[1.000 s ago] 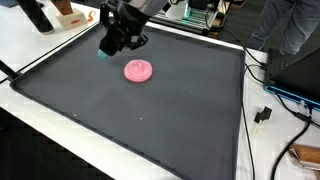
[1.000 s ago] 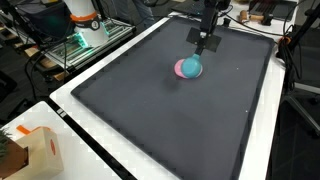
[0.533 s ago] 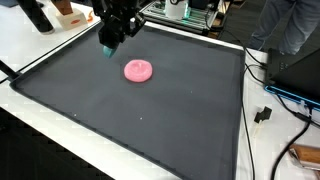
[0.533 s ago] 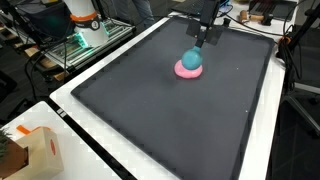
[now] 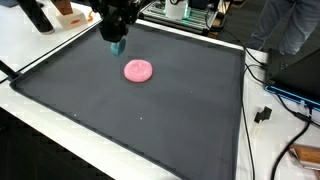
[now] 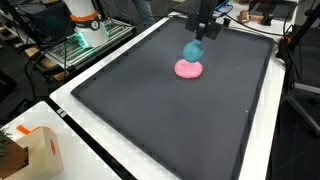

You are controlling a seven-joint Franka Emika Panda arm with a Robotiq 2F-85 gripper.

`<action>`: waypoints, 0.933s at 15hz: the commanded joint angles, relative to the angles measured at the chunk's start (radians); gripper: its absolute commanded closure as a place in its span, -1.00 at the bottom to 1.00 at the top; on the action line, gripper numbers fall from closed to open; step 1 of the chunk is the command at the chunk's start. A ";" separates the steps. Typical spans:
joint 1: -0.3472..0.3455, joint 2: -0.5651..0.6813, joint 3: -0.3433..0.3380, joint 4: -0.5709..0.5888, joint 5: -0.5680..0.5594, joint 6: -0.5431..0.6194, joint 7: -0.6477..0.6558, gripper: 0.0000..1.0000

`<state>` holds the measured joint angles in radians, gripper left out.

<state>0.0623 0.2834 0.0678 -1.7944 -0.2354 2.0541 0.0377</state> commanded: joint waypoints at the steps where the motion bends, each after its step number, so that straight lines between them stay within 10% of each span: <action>1: -0.034 -0.053 0.002 -0.059 0.115 0.038 -0.117 0.50; 12: -0.075 -0.100 -0.005 -0.107 0.262 0.075 -0.303 0.50; 13: -0.059 -0.060 -0.009 -0.051 0.229 0.038 -0.262 0.00; 14: -0.061 -0.061 -0.009 -0.054 0.231 0.042 -0.269 0.00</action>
<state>-0.0046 0.2219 0.0647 -1.8509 -0.0056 2.0999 -0.2306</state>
